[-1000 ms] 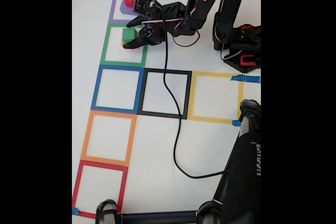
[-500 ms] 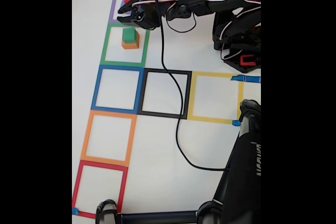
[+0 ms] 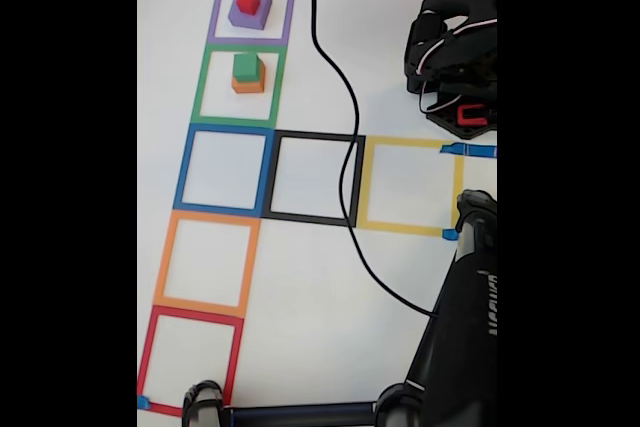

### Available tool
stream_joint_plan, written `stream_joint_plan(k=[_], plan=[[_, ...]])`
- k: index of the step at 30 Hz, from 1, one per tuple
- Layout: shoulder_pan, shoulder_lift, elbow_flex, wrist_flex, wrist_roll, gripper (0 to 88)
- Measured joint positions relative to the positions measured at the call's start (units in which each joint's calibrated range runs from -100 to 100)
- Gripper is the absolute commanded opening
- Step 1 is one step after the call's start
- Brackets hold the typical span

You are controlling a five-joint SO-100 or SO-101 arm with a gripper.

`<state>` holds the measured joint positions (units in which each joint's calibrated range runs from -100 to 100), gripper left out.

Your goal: Tower of hanoi

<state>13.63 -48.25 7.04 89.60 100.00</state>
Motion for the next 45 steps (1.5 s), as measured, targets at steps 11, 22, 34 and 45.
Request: stream_joint_plan(k=[11,22,34,45], plan=[[13.34,3.63,-14.25,9.67,-0.18,0.0],[19.43,-4.73,7.35,1.61,0.00,7.7],[19.19,-5.74,40.81,-36.52,-0.36,22.0],[18.26,4.14,59.05,-73.76,0.00,32.6]])
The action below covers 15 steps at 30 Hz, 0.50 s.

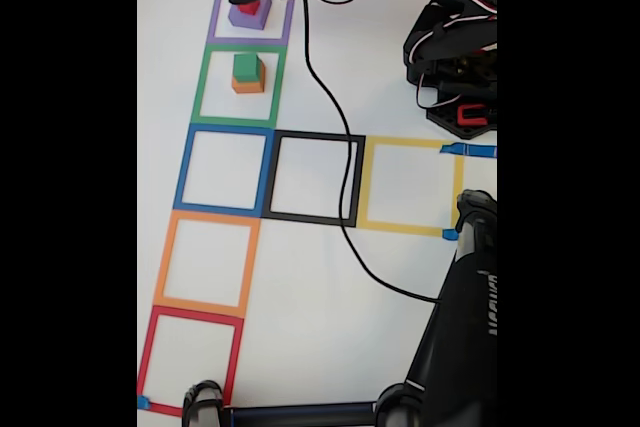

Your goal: Tower of hanoi

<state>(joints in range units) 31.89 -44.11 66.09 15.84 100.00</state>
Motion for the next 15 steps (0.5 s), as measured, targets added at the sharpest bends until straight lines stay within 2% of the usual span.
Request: stream_joint_plan(k=[9,15], plan=[[1.64,11.40,6.20,-21.60,0.00,33.2],[2.81,17.56,8.76,-31.36,0.00,33.0]])
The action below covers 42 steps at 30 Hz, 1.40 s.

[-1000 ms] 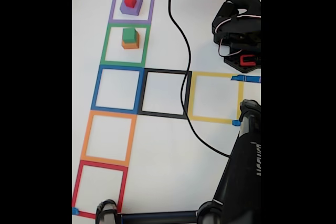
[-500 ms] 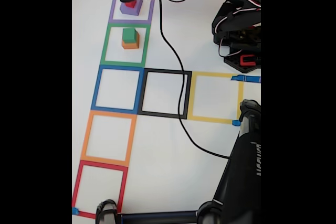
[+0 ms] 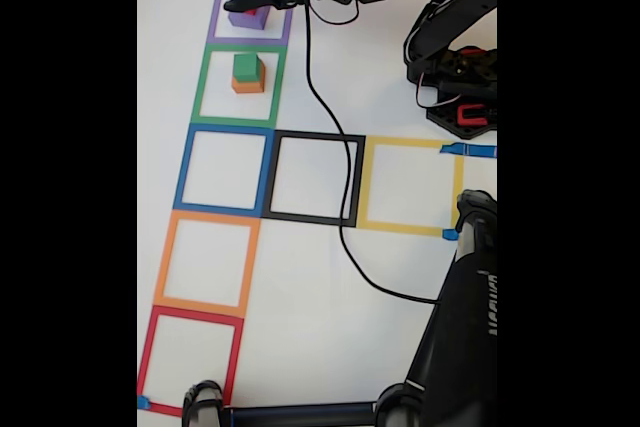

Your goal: Tower of hanoi

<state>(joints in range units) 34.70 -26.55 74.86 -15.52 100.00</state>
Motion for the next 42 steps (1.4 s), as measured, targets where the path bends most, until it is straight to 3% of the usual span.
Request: stream_joint_plan(k=[22,42], plan=[[-0.47,24.57,3.81,-28.54,0.00,32.3],[-1.87,35.54,-5.05,-32.16,0.00,26.8]])
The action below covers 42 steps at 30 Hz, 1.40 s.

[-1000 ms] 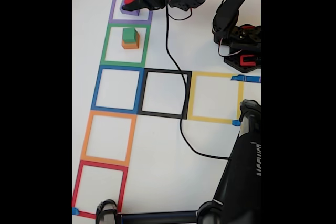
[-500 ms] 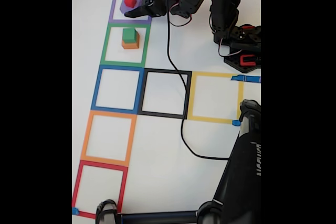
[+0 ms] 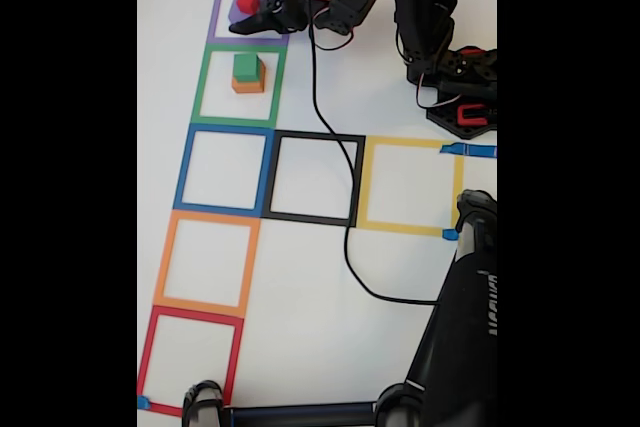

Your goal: Tower of hanoi

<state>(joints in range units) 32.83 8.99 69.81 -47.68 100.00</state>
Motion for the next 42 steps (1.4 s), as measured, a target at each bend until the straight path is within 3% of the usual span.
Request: stream_joint_plan(k=[42], plan=[[-1.17,3.21,-0.35,-0.97,-0.36,3.0]])
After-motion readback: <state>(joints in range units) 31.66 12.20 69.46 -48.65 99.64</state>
